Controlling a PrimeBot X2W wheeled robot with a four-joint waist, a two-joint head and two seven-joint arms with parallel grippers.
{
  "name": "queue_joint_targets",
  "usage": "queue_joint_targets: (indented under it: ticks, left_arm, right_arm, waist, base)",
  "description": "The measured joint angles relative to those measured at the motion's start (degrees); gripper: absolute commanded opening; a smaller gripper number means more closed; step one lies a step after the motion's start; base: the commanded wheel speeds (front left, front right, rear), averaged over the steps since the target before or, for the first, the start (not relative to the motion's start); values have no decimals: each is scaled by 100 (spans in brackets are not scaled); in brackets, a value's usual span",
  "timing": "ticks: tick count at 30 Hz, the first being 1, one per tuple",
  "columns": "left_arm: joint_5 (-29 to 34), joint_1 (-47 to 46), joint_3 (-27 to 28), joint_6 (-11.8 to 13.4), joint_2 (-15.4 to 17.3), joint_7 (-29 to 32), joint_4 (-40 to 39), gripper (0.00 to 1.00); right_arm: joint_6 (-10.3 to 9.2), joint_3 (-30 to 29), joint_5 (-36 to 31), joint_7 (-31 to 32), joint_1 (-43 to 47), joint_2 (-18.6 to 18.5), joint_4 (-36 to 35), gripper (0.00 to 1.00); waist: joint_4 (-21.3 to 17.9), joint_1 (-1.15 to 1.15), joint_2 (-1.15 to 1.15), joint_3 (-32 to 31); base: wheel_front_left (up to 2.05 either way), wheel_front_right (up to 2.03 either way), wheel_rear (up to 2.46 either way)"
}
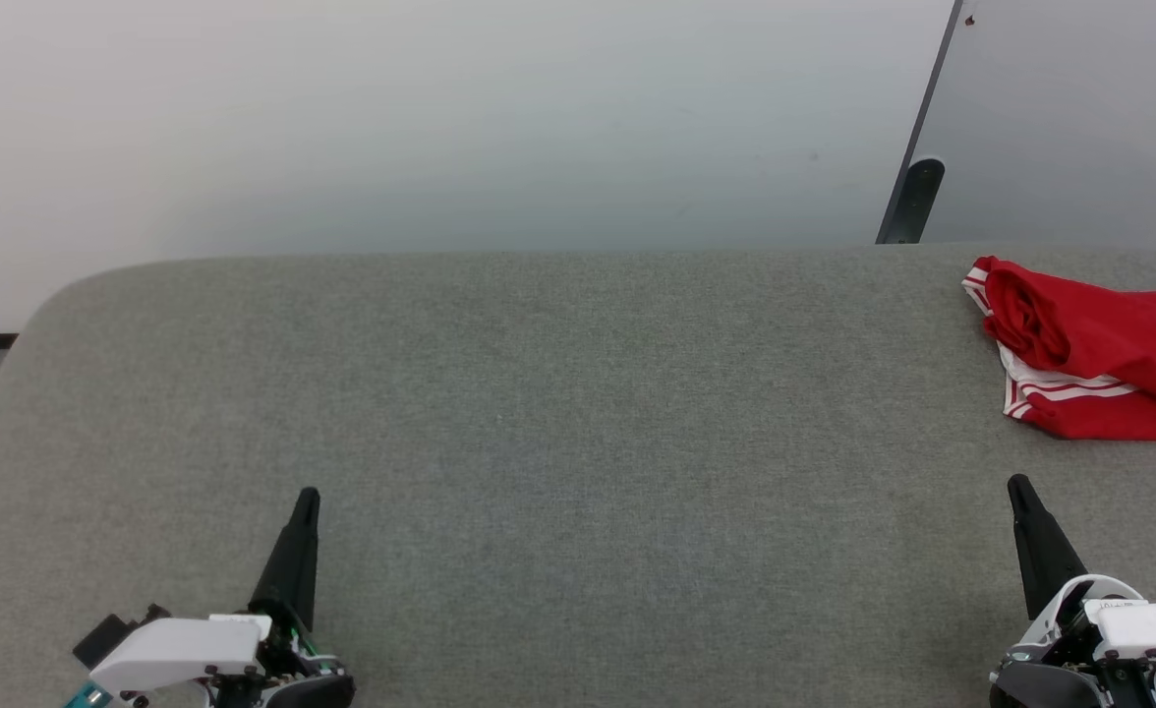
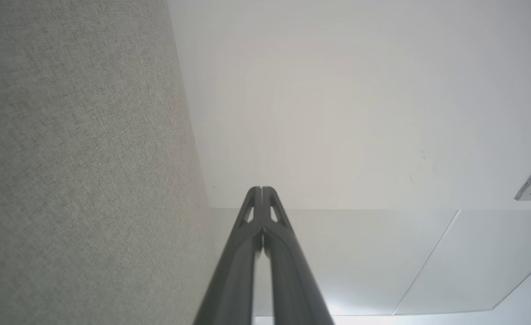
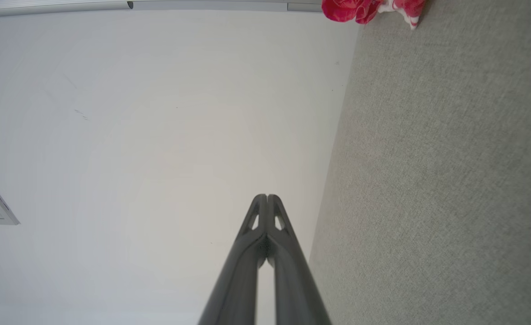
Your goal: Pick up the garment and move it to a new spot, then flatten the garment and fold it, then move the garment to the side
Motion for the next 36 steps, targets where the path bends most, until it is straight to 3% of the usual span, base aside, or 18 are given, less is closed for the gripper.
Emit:
queue_joint_targets:
  ticks: [36]
  left_arm:
    - [1, 0, 0, 0, 0, 0, 0, 0]
  right_arm:
    - [0, 0, 0, 0, 0, 0, 0, 0]
  waist:
    - [0, 0, 0, 0]
  base:
    - [0, 0, 0]
